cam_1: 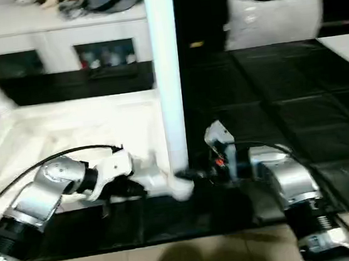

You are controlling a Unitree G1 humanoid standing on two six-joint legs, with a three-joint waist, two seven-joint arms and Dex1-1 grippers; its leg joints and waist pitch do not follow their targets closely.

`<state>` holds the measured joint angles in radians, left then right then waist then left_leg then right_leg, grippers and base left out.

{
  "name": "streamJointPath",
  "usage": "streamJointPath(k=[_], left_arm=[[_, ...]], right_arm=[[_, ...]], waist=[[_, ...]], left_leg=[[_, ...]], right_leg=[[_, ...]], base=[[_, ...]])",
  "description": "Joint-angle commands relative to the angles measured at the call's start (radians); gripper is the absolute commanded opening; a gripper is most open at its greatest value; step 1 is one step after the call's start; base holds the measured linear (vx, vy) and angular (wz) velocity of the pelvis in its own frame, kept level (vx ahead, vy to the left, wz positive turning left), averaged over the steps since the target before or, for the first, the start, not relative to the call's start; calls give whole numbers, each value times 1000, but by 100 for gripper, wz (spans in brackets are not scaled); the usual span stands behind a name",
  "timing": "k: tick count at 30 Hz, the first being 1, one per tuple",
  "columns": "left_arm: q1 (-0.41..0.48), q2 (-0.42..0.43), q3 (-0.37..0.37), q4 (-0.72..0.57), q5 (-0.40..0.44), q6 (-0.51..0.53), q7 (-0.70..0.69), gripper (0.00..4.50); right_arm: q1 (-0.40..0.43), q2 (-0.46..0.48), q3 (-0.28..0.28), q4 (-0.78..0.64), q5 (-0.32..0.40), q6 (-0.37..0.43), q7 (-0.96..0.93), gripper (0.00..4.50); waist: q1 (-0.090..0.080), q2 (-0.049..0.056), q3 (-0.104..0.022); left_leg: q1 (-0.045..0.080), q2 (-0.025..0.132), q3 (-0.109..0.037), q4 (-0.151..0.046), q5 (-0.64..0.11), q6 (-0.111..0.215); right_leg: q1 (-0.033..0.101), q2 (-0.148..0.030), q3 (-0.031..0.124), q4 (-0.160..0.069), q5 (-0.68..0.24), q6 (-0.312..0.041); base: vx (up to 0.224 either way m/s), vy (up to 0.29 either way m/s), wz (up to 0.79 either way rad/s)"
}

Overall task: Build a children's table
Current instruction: Rotate leg to tighten

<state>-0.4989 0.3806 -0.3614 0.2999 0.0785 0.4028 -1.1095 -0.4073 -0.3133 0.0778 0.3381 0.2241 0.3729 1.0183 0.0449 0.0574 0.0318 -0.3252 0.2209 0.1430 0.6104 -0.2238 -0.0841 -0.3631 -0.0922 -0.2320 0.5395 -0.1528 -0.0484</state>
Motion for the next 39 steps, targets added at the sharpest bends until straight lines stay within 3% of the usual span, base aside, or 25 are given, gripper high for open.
streamJointPath(k=[1,2,3,4,5,6,7,8,9,11,12,15,19,20,23,27,29,30,33,37,39], left_arm=[[3,-112,-33,-74,-44,60,58,0],[-7,-158,-15,-67,-30,102,127,0],[-12,-180,-5,-63,-26,117,164,0],[-22,-208,7,-50,-21,132,208,0],[-28,-224,14,-40,-18,137,235,0],[-38,-251,29,-23,-13,141,282,0],[-47,-274,38,-8,-6,142,320,0],[-54,-294,45,0,4,148,354,0],[-59,-307,47,7,16,144,384,0],[-64,-317,46,11,32,146,415,0],[-65,-314,44,11,43,146,422,0],[-61,-287,38,13,59,133,415,0],[-56,-226,26,35,69,77,376,0],[-54,-211,22,38,71,61,361,0],[-49,-180,16,43,71,40,330,0],[-35,-101,-10,51,54,-28,210,0],[-34,-88,-15,53,53,-34,192,0],[-35,-44,-42,65,46,-93,117,0],[-37,-7,-64,76,37,-156,42,0],[-42,31,-86,86,22,-246,-63,0],[-46,64,-109,86,3,-331,-166,0]], right_arm=[[-37,74,10,27,-31,37,-169,189],[-50,127,-14,50,-54,42,-298,189],[-56,151,-24,60,-63,45,-359,189],[-66,179,-41,79,-67,39,-426,189],[-73,196,-53,93,-67,33,-465,189],[-86,224,-74,121,-65,26,-532,189],[-98,246,-94,146,-60,12,-585,189],[-106,266,-110,162,-64,0,-632,189],[-110,282,-121,174,-60,-25,-648,189],[-112,298,-129,180,-67,-63,-665,245],[-107,302,-137,173,-65,-74,-655,259],[-91,286,-138,147,-60,-87,-617,286],[-63,220,-121,112,-46,-125,-517,313],[-57,204,-119,103,-41,-130,-491,322],[-44,167,-119,81,-25,-134,-429,348],[-9,39,-96,32,-7,-143,-225,365],[-5,20,-94,26,-2,-138,-192,389],[-3,-43,-74,19,13,-125,-86,401],[-1,-94,-47,11,28,-118,18,433],[-9,-149,-7,14,41,-119,152,433],[-28,-178,20,33,39,-136,253,420]], waist=[[-22,7,-33],[-9,18,-32],[-35,-36,-22],[-31,-52,-18],[-33,-70,-8],[-32,-67,-25],[-18,-33,-47],[-28,-40,-40],[-28,-20,-55],[-36,-18,-58],[-37,-18,-60],[-29,-17,-60],[-7,-17,-61],[-3,-11,-61],[2,-13,-57],[13,-12,-54],[18,-14,-54],[20,-14,-54],[23,-15,-54],[31,-19,-54],[43,-18,-55]], left_leg=[[-37,104,-57,-137,-560,22],[-45,143,-78,-176,-629,11],[10,44,-31,-126,-640,-15],[41,-26,-12,-61,-522,-30],[61,-77,24,32,-368,-11],[-1,-67,13,23,-218,33],[-57,-39,-15,-31,-131,33],[-63,-29,-20,-41,-136,36],[-37,-16,-25,-48,-129,31],[-51,-3,-29,-60,-99,44],[-45,3,-28,-61,-96,61],[-47,9,-28,-63,-71,80],[-46,8,-22,-60,-42,105],[-44,9,-22,-61,-45,105],[-43,9,-20,-64,-73,99],[-39,9,-18,-66,-112,90],[-39,9,-18,-67,-110,91],[-39,8,-19,-67,-109,94],[-39,9,-16,-66,-108,107],[-36,10,-15,-67,-116,107],[-35,14,-13,-67,-108,110]], right_leg=[[91,-60,59,-6,-476,87],[99,-65,114,93,-343,41],[30,-70,156,6,-409,3],[-10,-79,116,-78,-729,65],[-61,-78,85,-138,-962,144],[8,-127,100,-112,-991,161],[56,-111,99,-78,-788,157],[43,-94,94,-81,-715,148],[31,-81,96,-69,-543,76],[42,-72,96,-50,-378,-15],[40,-73,100,-44,-322,-61],[40,-76,107,-35,-258,-103],[42,-78,113,-28,-204,-119],[42,-79,113,-27,-205,-120],[42,-78,112,-33,-239,-112],[40,-77,114,-42,-315,-78],[40,-76,115,-40,-308,-81],[39,-76,114,-40,-306,-85],[38,-75,117,-38,-304,-92],[36,-75,116,-40,-331,-94],[33,-76,121,-37,-326,-98]], base=[[0,0,0],[0,0,0],[0,0,0],[0,0,0],[9,-37,-19],[9,-37,-19],[41,15,-32],[62,15,-11],[62,15,-11],[0,0,0],[0,0,0],[0,0,0],[0,0,0],[0,0,0],[0,0,0],[0,0,0],[0,0,0],[0,0,0],[0,0,0],[0,0,0],[0,0,0]])
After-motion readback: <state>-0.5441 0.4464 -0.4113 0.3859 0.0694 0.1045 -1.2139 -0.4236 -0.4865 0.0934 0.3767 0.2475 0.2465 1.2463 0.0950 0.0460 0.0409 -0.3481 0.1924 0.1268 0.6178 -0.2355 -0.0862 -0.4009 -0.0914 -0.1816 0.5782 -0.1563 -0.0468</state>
